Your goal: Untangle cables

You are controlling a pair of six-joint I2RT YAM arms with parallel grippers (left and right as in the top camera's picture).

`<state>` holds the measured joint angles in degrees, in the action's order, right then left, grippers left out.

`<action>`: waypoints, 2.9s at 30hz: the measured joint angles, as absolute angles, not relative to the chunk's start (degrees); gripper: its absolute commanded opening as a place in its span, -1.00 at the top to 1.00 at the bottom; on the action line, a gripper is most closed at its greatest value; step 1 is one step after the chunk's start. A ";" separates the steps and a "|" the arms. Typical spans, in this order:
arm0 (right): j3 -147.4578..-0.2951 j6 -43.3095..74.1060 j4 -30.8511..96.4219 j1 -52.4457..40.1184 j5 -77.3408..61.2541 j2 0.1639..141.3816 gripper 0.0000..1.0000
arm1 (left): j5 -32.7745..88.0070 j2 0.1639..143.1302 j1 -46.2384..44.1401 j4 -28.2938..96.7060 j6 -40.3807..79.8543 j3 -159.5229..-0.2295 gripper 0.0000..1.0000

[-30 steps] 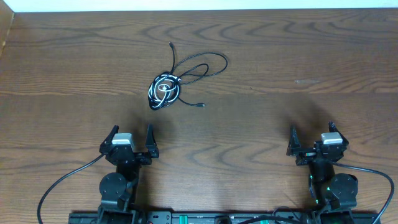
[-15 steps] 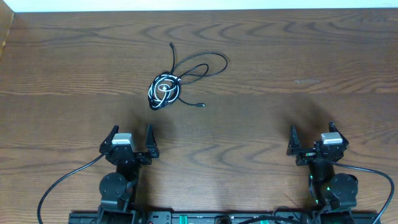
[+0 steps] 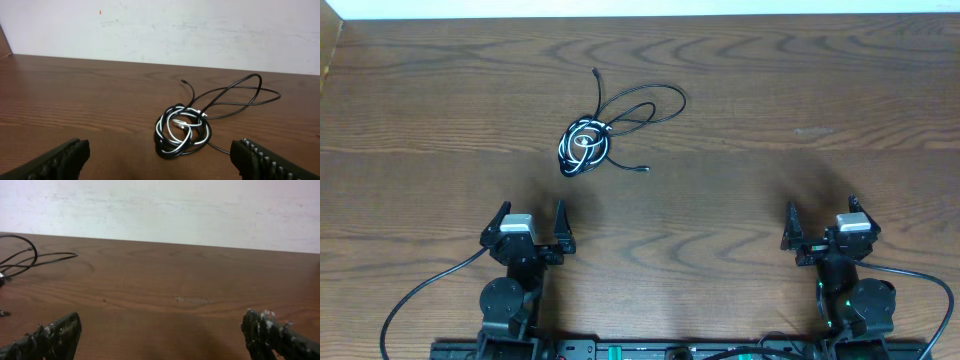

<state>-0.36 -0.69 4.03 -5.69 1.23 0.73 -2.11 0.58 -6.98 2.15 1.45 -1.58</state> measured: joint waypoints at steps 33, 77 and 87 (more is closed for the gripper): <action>-0.36 -0.69 4.03 -5.69 1.23 0.73 -0.99 | -2.11 0.58 -6.98 2.17 1.45 -1.58 -0.92; -0.36 -0.69 4.05 -5.69 1.23 0.73 -0.99 | -5.06 1.17 -6.98 -7.46 3.16 -13.34 -0.92; -0.36 -0.69 4.05 -5.69 1.17 0.73 -0.99 | -3.86 21.80 -6.98 28.97 6.85 -53.17 -0.92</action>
